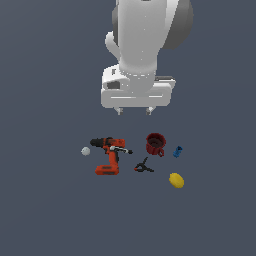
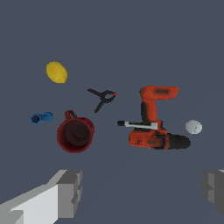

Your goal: Pick up a designated object from a clutter of objects.

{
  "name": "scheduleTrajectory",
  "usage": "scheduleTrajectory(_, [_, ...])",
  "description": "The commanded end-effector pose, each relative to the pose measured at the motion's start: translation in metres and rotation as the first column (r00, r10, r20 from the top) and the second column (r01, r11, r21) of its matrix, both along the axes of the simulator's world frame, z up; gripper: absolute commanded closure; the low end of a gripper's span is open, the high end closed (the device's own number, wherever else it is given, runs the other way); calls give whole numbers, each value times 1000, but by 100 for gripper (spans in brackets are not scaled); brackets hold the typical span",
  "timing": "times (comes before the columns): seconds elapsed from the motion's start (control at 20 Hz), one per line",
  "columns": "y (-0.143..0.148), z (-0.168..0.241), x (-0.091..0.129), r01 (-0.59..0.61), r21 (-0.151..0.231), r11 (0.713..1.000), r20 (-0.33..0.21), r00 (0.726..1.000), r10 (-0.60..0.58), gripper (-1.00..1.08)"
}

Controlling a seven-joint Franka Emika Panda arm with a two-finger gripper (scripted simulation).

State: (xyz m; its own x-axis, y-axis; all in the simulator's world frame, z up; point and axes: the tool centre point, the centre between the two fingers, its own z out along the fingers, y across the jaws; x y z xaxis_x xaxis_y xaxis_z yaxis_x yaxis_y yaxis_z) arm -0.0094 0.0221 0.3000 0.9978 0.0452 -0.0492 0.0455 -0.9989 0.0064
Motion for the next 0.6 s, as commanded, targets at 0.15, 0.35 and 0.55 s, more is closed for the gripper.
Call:
scheduleTrajectory(0.15, [-1, 2, 1, -4, -1, 1000, 6, 1000, 4, -60])
scheduleTrajectory(0.35, [-5, 8, 4, -13, -4, 1000, 19, 1000, 13, -60])
scheduleTrajectory(0.55, [-5, 7, 4, -15, -4, 1000, 18, 1000, 15, -60])
